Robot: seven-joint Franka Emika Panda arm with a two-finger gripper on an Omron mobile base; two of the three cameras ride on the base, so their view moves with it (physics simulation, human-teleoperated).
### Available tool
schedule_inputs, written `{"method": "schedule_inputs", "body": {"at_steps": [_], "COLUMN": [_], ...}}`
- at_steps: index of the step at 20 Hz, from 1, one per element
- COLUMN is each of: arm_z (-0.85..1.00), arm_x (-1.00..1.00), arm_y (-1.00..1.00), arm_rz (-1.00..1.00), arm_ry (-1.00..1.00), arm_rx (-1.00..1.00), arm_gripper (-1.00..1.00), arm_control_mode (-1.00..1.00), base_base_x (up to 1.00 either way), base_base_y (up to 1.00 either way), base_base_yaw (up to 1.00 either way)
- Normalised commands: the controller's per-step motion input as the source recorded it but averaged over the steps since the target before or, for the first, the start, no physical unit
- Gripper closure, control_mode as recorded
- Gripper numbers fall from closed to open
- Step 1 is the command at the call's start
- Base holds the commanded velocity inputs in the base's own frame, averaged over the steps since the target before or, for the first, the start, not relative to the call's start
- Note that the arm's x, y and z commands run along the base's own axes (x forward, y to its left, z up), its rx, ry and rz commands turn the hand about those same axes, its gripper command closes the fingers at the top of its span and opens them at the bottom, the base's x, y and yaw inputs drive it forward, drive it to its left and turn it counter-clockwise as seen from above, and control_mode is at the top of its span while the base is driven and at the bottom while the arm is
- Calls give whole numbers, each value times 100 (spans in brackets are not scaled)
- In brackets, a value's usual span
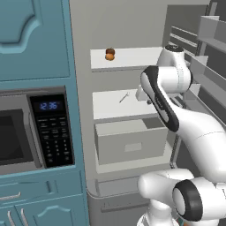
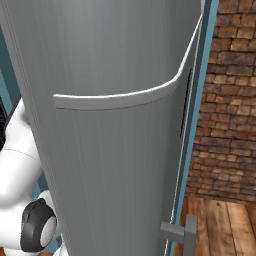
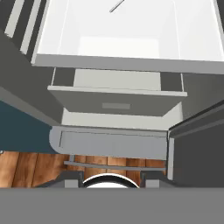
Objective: Pick the apple and tangerine from the fridge and place them on the plate next to the blender to make a fruit smoothie.
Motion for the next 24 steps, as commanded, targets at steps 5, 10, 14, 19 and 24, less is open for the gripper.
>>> {"method": "schedule_inputs", "body": {"at_steps": [5,10,14,19,24], "arm_z": [0,20,51,81,88], "arm_x": [-10,-35,-42,-45,-25], "arm_y": [5,14,5,11,10], "arm_rz": [0,0,0,0,0], "arm_ry": [-3,-31,-40,-34,-26], "arm_rx": [0,0,0,1,17], "arm_gripper": [-100,-100,-100,-100,-100], "arm_control_mode": [-100,-100,-100,-100,-100], "base_base_x": [0,0,0,0,0], "base_base_y": [0,0,0,0,0], "base_base_yaw": [0,0,0,0,0]}}
